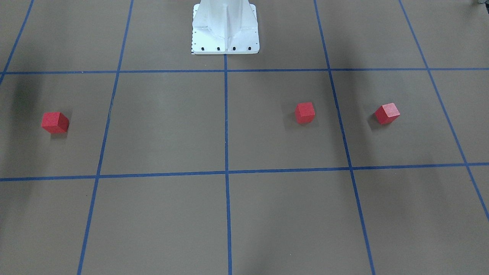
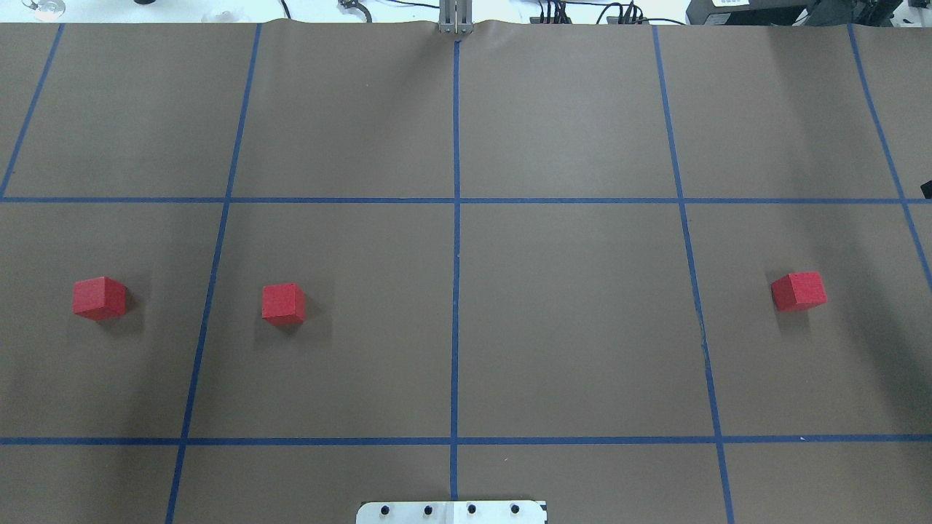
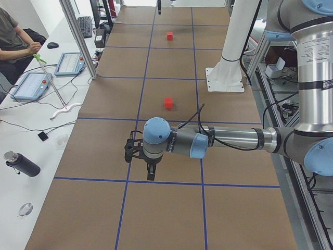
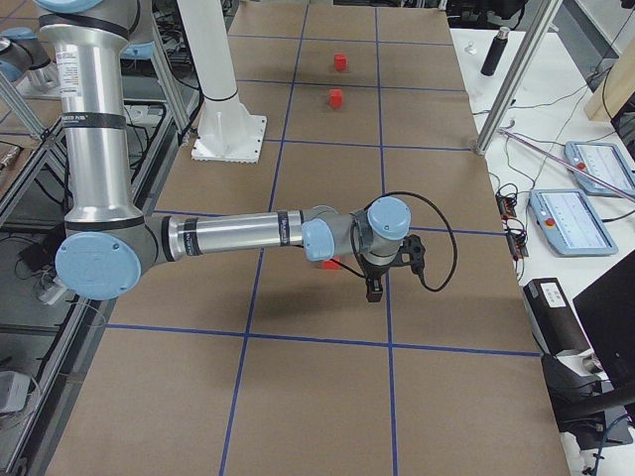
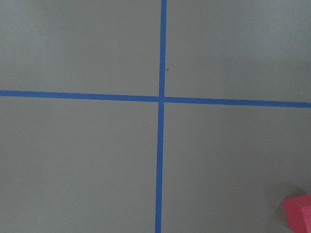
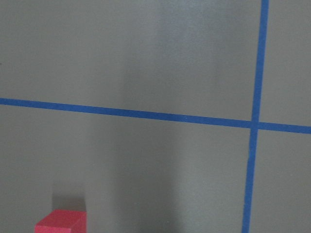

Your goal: Form red blocks into L shape at center

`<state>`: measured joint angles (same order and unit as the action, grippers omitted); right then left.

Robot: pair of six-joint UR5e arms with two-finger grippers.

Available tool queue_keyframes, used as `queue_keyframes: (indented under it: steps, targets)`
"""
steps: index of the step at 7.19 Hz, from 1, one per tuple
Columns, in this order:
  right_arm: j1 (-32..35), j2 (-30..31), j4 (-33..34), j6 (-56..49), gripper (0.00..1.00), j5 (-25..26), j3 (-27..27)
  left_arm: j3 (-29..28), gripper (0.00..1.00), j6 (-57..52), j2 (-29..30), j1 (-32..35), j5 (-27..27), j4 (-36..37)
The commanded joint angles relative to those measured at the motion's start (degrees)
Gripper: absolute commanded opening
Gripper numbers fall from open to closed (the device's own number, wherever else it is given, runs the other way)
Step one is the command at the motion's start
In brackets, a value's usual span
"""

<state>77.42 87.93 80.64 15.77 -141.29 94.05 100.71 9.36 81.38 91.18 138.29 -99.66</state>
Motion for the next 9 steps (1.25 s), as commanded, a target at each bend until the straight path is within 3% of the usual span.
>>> queue_keyframes:
  steps: [1,3,9]
  targets:
    - [-8.9,0.1,-8.8,13.4,0.99,-0.1,0.3,0.0,1.0,0.1,0.0,-0.4,0.0,-0.1]
    - [-16.2,0.3,-11.1,16.7,0.99,5.7,0.4,-0.1,1.0,0.0,0.3,-0.4,-0.1,-0.2]
    - [-18.6,1.6,-10.8,21.1,0.99,6.5,0.4,0.2,1.0,0.0,0.5,-0.4,-0.1,-0.4]
